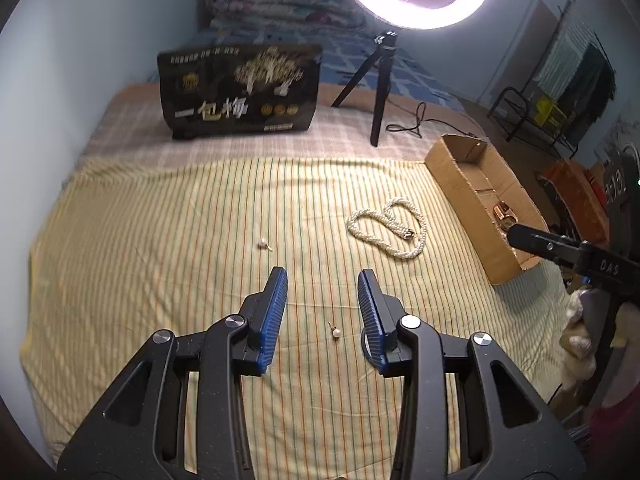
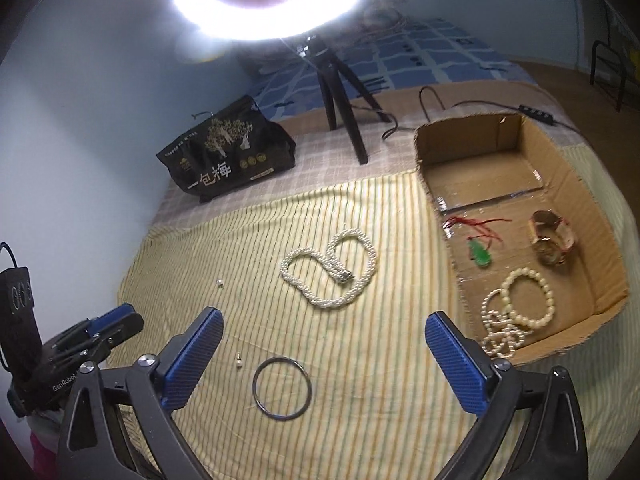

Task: Organize jewelry
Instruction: 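Withdraw both open tools from the box back over the sheet, then grasp the pearl stud earring with the left tool while the right tool grasps the twisted pearl necklace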

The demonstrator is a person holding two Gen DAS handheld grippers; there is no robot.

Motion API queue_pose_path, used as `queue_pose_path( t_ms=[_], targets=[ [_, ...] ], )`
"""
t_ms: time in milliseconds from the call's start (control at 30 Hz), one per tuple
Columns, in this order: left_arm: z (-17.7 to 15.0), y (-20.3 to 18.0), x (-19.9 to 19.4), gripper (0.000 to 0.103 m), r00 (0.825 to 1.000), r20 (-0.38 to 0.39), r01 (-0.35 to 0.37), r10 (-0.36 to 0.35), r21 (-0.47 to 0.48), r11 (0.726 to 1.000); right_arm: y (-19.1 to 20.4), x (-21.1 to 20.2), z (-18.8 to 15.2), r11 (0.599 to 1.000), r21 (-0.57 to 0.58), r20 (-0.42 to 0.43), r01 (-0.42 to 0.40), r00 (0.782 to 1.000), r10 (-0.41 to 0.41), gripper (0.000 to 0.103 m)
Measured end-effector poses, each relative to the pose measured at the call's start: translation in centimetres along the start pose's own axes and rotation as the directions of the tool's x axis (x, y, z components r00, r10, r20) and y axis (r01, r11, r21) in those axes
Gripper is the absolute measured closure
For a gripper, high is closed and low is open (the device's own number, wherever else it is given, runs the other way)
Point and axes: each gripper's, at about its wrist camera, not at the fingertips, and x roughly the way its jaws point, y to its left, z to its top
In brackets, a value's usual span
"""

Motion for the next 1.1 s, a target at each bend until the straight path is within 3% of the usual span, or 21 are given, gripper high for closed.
queue_pose_path(
  t_ms=[233,300,433,500,567,833,1100],
  targets=[
    [-0.2,0.6,2.3,0.066,0.997,-0.058,0.039,-0.042,-0.059,0.997,-0.6,4.2,0.3,0.997,0.07,-0.082,-0.013,0.996,0.019,0.027],
    [-0.7,0.3,3.1,0.066,0.995,-0.084,0.048,-0.052,-0.049,0.998,-0.9,5.7,0.3,0.997,0.079,-0.116,0.002,0.993,0.007,0.04],
    [-1.9,-0.4,4.6,0.067,0.989,-0.137,0.052,-0.053,-0.014,0.999,-1.8,8.3,0.0,0.994,0.096,-0.169,0.057,0.985,-0.04,0.053],
    [-2.5,-0.4,5.7,0.078,0.983,-0.175,0.059,-0.06,-0.011,0.998,-2.1,9.2,-0.1,0.992,0.101,-0.177,0.081,0.982,-0.062,0.059],
    [-2.9,-0.3,6.6,0.081,0.976,-0.205,0.066,-0.068,-0.018,0.998,-2.3,10.0,0.1,0.99,0.097,-0.183,0.098,0.98,-0.079,0.064],
    [-3.7,-0.7,9.0,0.084,0.955,-0.28,0.093,-0.103,-0.048,0.995,-2.6,11.4,0.1,0.99,0.102,-0.198,0.101,0.977,-0.079,0.072],
    [-4.0,-0.9,10.3,0.085,0.951,-0.306,0.037,-0.046,-0.036,0.999,-2.5,11.9,0.4,0.988,0.114,-0.198,0.101,0.977,-0.077,0.075]
  ],
)
